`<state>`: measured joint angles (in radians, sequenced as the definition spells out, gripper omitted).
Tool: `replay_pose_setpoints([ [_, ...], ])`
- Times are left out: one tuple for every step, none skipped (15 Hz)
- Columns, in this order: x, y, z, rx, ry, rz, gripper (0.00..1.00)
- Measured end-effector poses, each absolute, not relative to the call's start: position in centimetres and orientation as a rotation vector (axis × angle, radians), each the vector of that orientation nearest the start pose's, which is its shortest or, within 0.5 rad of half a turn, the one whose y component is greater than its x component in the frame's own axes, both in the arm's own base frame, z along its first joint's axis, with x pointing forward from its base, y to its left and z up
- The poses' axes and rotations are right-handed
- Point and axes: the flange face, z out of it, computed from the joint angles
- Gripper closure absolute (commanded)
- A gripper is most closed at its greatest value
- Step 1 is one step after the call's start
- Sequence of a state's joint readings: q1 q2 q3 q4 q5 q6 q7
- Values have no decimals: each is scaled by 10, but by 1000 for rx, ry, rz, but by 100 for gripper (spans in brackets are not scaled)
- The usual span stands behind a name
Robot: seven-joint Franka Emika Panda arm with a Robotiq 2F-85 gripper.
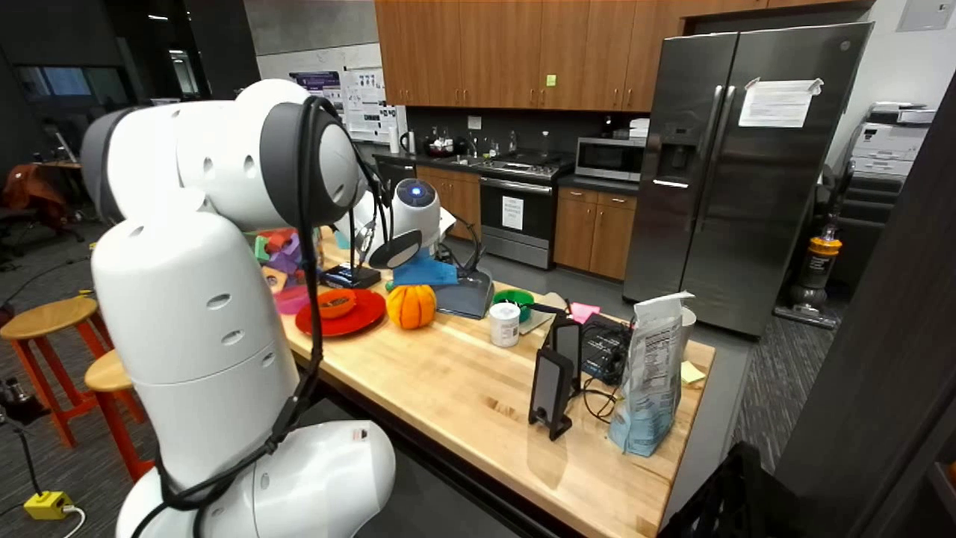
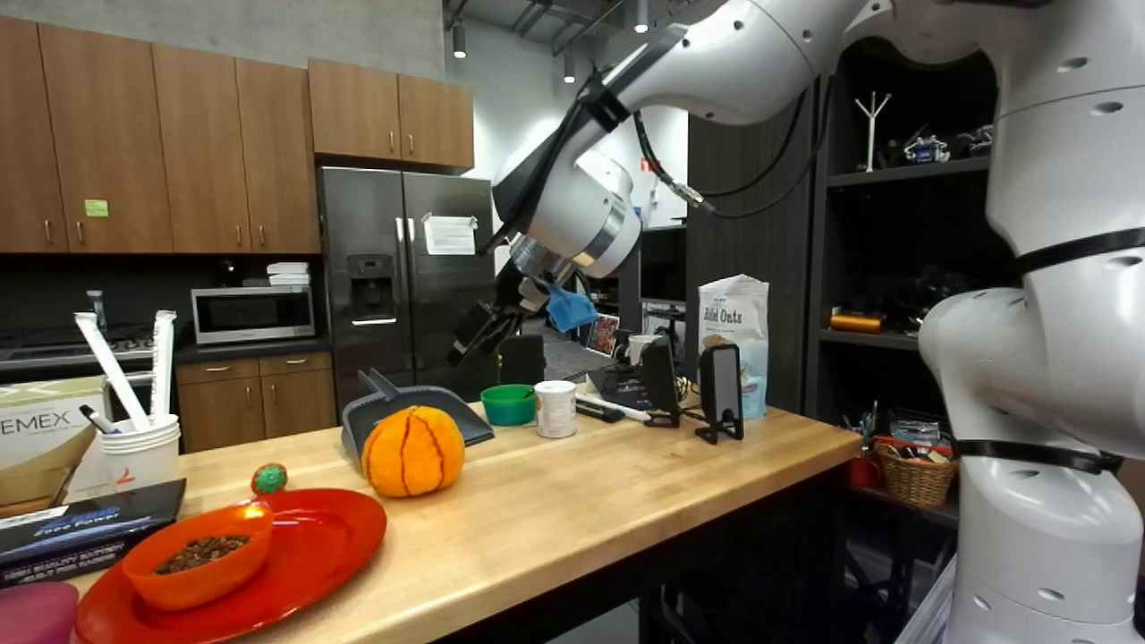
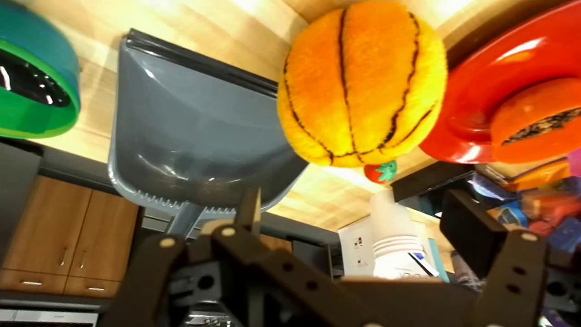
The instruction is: Push the pumpkin to the left and place it on the dustpan.
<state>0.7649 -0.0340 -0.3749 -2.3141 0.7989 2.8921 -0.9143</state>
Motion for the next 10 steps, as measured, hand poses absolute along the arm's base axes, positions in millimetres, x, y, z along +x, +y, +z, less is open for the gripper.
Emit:
replay_pose_setpoints([
  [509, 164, 416, -2587, -787, -898, 0],
  [505, 163, 420, -2568, -800, -870, 0],
  [500, 162, 422, -2553, -814, -841, 0],
  [496, 160, 424, -2544, -828, -807, 0],
  [493, 158, 425, -2538, -843, -766, 0],
  [489, 157, 425, -2532, -854, -721, 0],
  [487, 155, 425, -2531, -867, -673, 0],
  [484, 152, 424, -2532, -877, -624, 0],
  [482, 149, 423, -2534, -886, -574, 0],
  [479, 148, 423, -2534, -895, -525, 0],
])
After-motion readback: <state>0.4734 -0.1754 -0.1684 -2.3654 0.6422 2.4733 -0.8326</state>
